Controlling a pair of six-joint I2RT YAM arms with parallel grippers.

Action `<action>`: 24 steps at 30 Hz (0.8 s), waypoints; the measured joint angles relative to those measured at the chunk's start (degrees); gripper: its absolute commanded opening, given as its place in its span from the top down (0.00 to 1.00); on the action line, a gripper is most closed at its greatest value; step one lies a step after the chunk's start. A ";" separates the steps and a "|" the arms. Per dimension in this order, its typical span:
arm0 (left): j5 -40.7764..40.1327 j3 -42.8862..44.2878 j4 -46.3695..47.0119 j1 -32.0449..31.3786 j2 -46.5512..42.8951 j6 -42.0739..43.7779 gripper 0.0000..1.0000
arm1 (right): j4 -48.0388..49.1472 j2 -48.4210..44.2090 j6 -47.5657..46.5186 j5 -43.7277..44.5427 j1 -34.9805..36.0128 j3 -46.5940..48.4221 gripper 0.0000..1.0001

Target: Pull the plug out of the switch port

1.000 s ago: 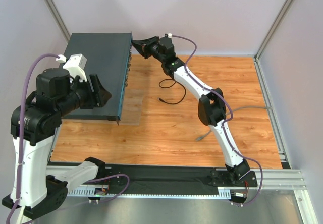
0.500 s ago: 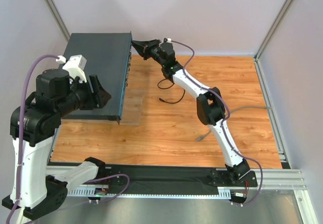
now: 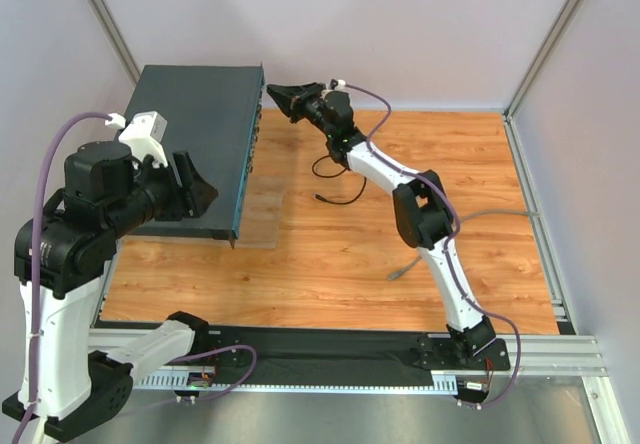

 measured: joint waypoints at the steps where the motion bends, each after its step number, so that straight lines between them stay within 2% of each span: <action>1: -0.02 0.00 0.00 0.00 -0.11 0.02 0.35 | -2.56 -1.49 -1.97 -0.09 -0.20 -0.92 1.00; 6: -0.04 -0.59 0.42 0.00 -0.61 -0.02 0.35 | -17.07 -15.43 -14.84 -0.92 -3.17 -11.50 1.00; 9: 0.11 -2.40 1.11 0.00 -1.33 -0.17 0.35 | -25.24 -22.23 -22.93 -1.88 -5.79 -12.72 1.00; 12: 0.46 -3.52 1.81 0.00 -1.31 -0.17 0.36 | -37.51 -25.81 -32.37 -3.67 -8.15 -8.50 1.00; 17: 0.63 -5.09 3.74 0.00 -1.33 -0.09 0.36 | -65.53 -28.83 -53.64 -4.37 -10.34 2.64 1.00; 19: 0.70 -5.53 4.50 0.00 -1.31 -0.04 0.35 | -75.45 -31.58 -61.35 -4.24 -11.10 3.02 1.00; 21: 0.92 -5.90 5.25 0.00 -1.31 0.00 0.35 | -82.68 -35.56 -67.63 -4.02 -11.72 -0.76 1.00; 24: 1.25 -6.23 6.29 0.00 -1.31 0.04 0.35 | -91.23 -44.35 -74.95 -3.56 -12.50 -13.79 0.97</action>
